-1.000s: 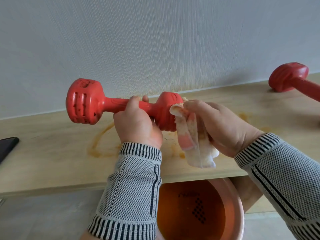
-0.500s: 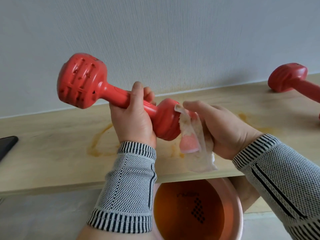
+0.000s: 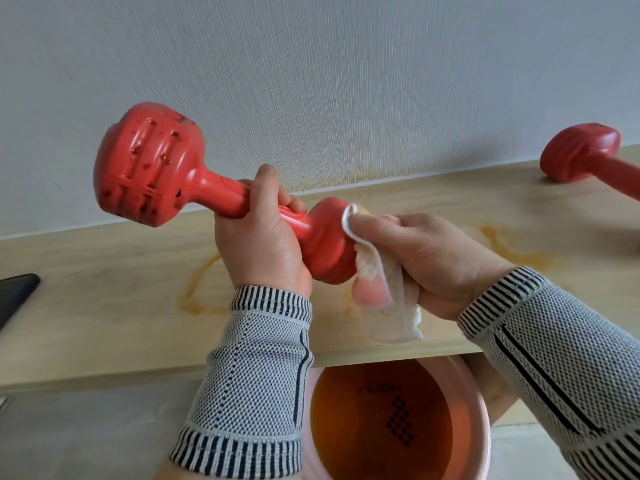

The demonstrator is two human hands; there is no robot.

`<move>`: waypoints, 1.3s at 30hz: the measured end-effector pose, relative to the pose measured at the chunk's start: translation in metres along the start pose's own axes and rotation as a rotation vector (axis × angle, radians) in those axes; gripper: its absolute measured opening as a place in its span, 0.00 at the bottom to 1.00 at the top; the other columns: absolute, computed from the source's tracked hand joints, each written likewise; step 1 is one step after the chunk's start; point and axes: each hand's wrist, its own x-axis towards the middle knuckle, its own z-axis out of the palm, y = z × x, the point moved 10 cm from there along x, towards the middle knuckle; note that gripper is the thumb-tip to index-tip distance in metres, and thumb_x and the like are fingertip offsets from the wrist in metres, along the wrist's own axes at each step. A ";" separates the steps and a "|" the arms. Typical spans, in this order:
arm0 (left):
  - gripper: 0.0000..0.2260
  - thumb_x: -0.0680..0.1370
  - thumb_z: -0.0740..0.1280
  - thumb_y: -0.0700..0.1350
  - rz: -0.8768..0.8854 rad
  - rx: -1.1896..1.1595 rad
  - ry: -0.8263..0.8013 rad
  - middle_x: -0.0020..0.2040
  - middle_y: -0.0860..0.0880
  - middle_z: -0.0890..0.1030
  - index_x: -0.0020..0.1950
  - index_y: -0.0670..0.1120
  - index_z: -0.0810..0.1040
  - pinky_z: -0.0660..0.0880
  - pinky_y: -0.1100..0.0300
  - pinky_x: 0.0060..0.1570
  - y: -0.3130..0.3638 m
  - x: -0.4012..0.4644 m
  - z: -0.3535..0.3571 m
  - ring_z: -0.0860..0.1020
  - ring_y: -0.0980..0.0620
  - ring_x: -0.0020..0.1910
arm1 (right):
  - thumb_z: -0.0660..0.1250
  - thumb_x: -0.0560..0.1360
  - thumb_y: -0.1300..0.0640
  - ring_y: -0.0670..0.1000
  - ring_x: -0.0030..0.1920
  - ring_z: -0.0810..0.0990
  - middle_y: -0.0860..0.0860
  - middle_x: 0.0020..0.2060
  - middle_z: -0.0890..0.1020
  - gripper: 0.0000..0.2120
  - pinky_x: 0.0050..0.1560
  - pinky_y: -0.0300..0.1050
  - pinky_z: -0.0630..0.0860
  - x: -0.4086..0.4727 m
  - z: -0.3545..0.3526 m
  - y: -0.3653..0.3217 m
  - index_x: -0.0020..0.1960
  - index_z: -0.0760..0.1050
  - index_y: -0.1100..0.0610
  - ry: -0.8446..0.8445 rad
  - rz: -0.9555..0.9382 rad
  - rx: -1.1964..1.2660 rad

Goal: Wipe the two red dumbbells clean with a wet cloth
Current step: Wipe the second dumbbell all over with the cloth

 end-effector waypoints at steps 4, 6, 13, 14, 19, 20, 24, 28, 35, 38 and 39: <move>0.09 0.77 0.68 0.39 -0.077 -0.063 0.030 0.28 0.51 0.72 0.40 0.46 0.69 0.73 0.58 0.33 -0.009 0.003 -0.006 0.72 0.53 0.25 | 0.74 0.70 0.59 0.48 0.26 0.77 0.52 0.25 0.78 0.08 0.29 0.38 0.73 -0.003 0.003 -0.003 0.40 0.75 0.62 0.009 -0.075 -0.085; 0.09 0.77 0.67 0.38 -0.106 -0.092 0.032 0.28 0.51 0.72 0.40 0.46 0.70 0.72 0.58 0.32 -0.012 0.003 -0.006 0.71 0.53 0.25 | 0.76 0.70 0.53 0.50 0.30 0.79 0.54 0.29 0.80 0.13 0.34 0.43 0.77 -0.001 -0.004 -0.005 0.39 0.77 0.62 0.068 -0.098 -0.129; 0.08 0.76 0.66 0.36 -0.070 -0.061 0.026 0.28 0.51 0.71 0.39 0.45 0.70 0.72 0.60 0.30 -0.009 -0.002 -0.002 0.71 0.53 0.25 | 0.70 0.74 0.47 0.57 0.37 0.82 0.63 0.37 0.82 0.23 0.43 0.52 0.81 0.001 -0.013 -0.002 0.47 0.79 0.70 0.096 -0.027 -0.042; 0.09 0.76 0.66 0.36 -0.062 -0.047 0.042 0.27 0.51 0.71 0.38 0.45 0.70 0.72 0.60 0.30 -0.008 -0.002 -0.004 0.71 0.53 0.24 | 0.70 0.74 0.50 0.55 0.34 0.81 0.60 0.34 0.81 0.18 0.40 0.49 0.79 0.000 -0.010 -0.003 0.44 0.79 0.68 0.077 -0.043 -0.058; 0.11 0.76 0.66 0.37 -0.088 -0.051 0.075 0.26 0.52 0.71 0.35 0.45 0.71 0.72 0.59 0.30 -0.011 -0.001 -0.008 0.71 0.53 0.24 | 0.74 0.65 0.51 0.50 0.30 0.77 0.53 0.30 0.77 0.12 0.34 0.44 0.73 -0.002 -0.007 -0.010 0.38 0.77 0.60 0.141 -0.146 -0.189; 0.10 0.76 0.66 0.36 -0.091 -0.055 0.069 0.26 0.52 0.71 0.36 0.45 0.71 0.72 0.59 0.30 -0.012 -0.001 -0.007 0.71 0.53 0.25 | 0.72 0.66 0.49 0.51 0.30 0.77 0.53 0.30 0.77 0.14 0.35 0.46 0.73 -0.002 -0.010 -0.011 0.37 0.76 0.60 0.181 -0.156 -0.200; 0.12 0.75 0.67 0.35 -0.053 -0.021 0.046 0.27 0.51 0.71 0.35 0.46 0.69 0.72 0.59 0.30 -0.010 -0.004 0.001 0.71 0.52 0.25 | 0.68 0.66 0.45 0.56 0.33 0.79 0.57 0.31 0.79 0.17 0.42 0.57 0.78 0.001 -0.022 -0.010 0.37 0.77 0.60 0.263 -0.127 -0.187; 0.11 0.74 0.66 0.36 -0.050 0.003 0.078 0.26 0.51 0.71 0.35 0.45 0.69 0.72 0.59 0.30 -0.010 -0.003 -0.003 0.71 0.52 0.25 | 0.67 0.66 0.49 0.53 0.32 0.76 0.55 0.30 0.77 0.12 0.36 0.48 0.74 0.001 -0.013 -0.009 0.37 0.74 0.58 0.194 -0.164 -0.285; 0.12 0.75 0.66 0.35 -0.131 -0.085 0.105 0.25 0.51 0.70 0.33 0.45 0.71 0.72 0.59 0.30 -0.015 -0.003 -0.006 0.71 0.52 0.25 | 0.69 0.66 0.45 0.50 0.27 0.76 0.53 0.27 0.78 0.14 0.30 0.43 0.73 0.000 -0.016 -0.015 0.33 0.72 0.55 0.271 -0.231 -0.317; 0.12 0.76 0.65 0.35 -0.154 -0.100 0.086 0.26 0.51 0.70 0.34 0.45 0.70 0.72 0.59 0.29 -0.017 -0.006 -0.002 0.71 0.53 0.25 | 0.68 0.69 0.37 0.53 0.32 0.81 0.54 0.30 0.81 0.23 0.42 0.55 0.81 0.000 -0.026 -0.014 0.35 0.76 0.58 0.322 -0.172 -0.242; 0.12 0.76 0.66 0.35 -0.163 -0.103 0.086 0.26 0.51 0.70 0.34 0.45 0.70 0.72 0.59 0.29 -0.018 -0.007 -0.002 0.71 0.53 0.25 | 0.68 0.68 0.37 0.54 0.34 0.83 0.55 0.31 0.83 0.24 0.45 0.57 0.82 0.001 -0.026 -0.012 0.36 0.77 0.59 0.299 -0.141 -0.221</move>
